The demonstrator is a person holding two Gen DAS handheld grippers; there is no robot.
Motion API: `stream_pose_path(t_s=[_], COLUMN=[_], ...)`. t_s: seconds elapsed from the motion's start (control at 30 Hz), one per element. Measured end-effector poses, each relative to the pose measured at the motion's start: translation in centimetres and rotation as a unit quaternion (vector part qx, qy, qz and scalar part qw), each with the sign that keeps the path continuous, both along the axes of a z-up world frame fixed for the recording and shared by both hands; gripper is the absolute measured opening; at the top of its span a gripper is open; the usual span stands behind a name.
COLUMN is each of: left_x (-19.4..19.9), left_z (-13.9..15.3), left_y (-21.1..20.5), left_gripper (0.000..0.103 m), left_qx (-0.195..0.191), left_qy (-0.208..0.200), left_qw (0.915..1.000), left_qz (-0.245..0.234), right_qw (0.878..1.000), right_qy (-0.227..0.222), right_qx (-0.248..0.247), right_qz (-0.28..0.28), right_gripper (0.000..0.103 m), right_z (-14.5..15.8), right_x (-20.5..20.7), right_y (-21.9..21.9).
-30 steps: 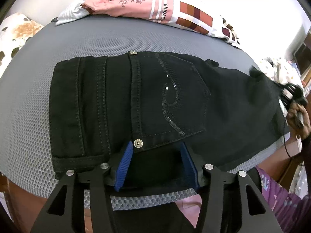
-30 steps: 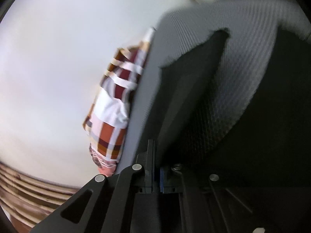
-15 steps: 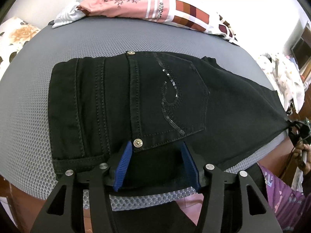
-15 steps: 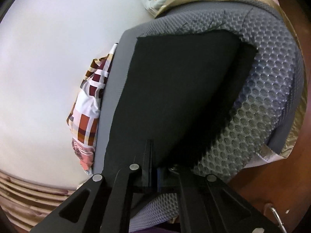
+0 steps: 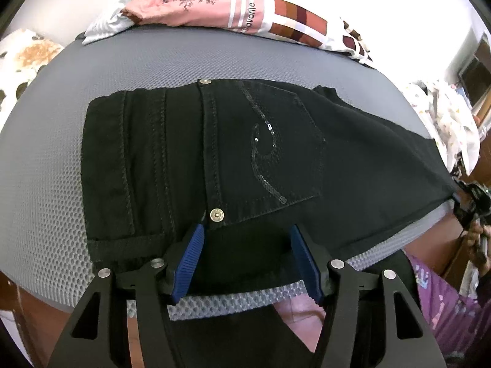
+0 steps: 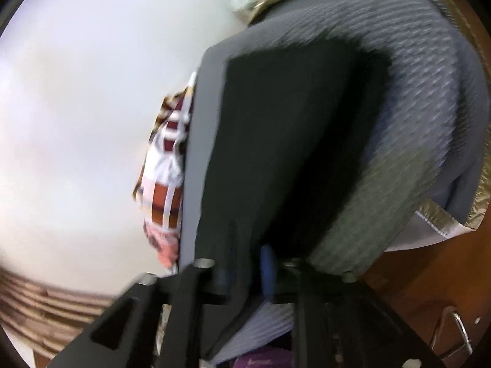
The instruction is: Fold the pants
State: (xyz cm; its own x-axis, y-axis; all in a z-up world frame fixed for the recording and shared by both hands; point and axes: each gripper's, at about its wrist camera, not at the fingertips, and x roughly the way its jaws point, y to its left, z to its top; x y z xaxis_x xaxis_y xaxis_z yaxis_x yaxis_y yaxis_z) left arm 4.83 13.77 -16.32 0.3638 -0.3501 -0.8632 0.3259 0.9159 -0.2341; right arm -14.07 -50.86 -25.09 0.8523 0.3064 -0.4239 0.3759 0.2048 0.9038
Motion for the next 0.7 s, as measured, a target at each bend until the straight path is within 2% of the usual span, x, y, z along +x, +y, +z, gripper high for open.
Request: stream_pose_path(t_s=[0.03, 0.07, 0.17, 0.23, 0.27, 0.33, 0.4, 0.5, 0.63, 0.7], left_x=[-0.1, -0.1, -0.7, -1.1, -1.3, -1.6, -1.9, -2.2, -2.3, -2.3], left_z=[0.1, 0.2, 0.7, 1.1, 1.3, 1.5, 1.7, 2.3, 2.8, 2.6], left_y=[0.1, 0.2, 0.3, 0.3, 0.3, 0.4, 0.6, 1.3, 2.2, 2.1], left_gripper=[0.060, 0.060, 0.060, 0.060, 0.060, 0.060, 0.060, 0.060, 0.060, 0.060], left_qx=[-0.005, -0.010, -0.021, -0.023, -0.023, -0.024, -0.022, -0.024, -0.033, -0.024], left_qy=[0.002, 0.004, 0.001, -0.002, -0.004, -0.008, -0.011, -0.015, -0.026, -0.026], left_qw=[1.0000, 0.9999, 0.9997, 0.9996, 0.9996, 0.9996, 0.9995, 0.9992, 0.9982, 0.9985], left_qz=[0.003, 0.006, 0.013, 0.014, 0.014, 0.015, 0.019, 0.030, 0.042, 0.042], right_qw=[1.000, 0.999, 0.997, 0.995, 0.994, 0.993, 0.992, 0.991, 0.989, 0.989], right_qy=[-0.011, -0.019, -0.024, -0.022, -0.020, -0.012, 0.011, 0.030, 0.039, 0.038], right_qx=[0.006, 0.013, 0.031, 0.026, 0.022, 0.018, 0.014, 0.018, -0.008, -0.003], right_qz=[0.017, 0.026, 0.071, 0.098, 0.107, 0.119, 0.127, 0.127, 0.144, 0.144], right_gripper=[0.049, 0.053, 0.054, 0.054, 0.050, 0.024, 0.007, 0.005, 0.004, 0.009], right_z=[0.4, 0.4, 0.3, 0.0, -0.2, -0.7, -1.3, -1.9, -1.3, -1.3], right_x=[0.4, 0.3, 1.9, 2.9, 3.4, 4.0, 4.3, 3.5, 3.2, 3.6], right_y=[1.4, 2.4, 5.9, 8.0, 8.8, 9.9, 10.6, 10.8, 10.8, 10.8])
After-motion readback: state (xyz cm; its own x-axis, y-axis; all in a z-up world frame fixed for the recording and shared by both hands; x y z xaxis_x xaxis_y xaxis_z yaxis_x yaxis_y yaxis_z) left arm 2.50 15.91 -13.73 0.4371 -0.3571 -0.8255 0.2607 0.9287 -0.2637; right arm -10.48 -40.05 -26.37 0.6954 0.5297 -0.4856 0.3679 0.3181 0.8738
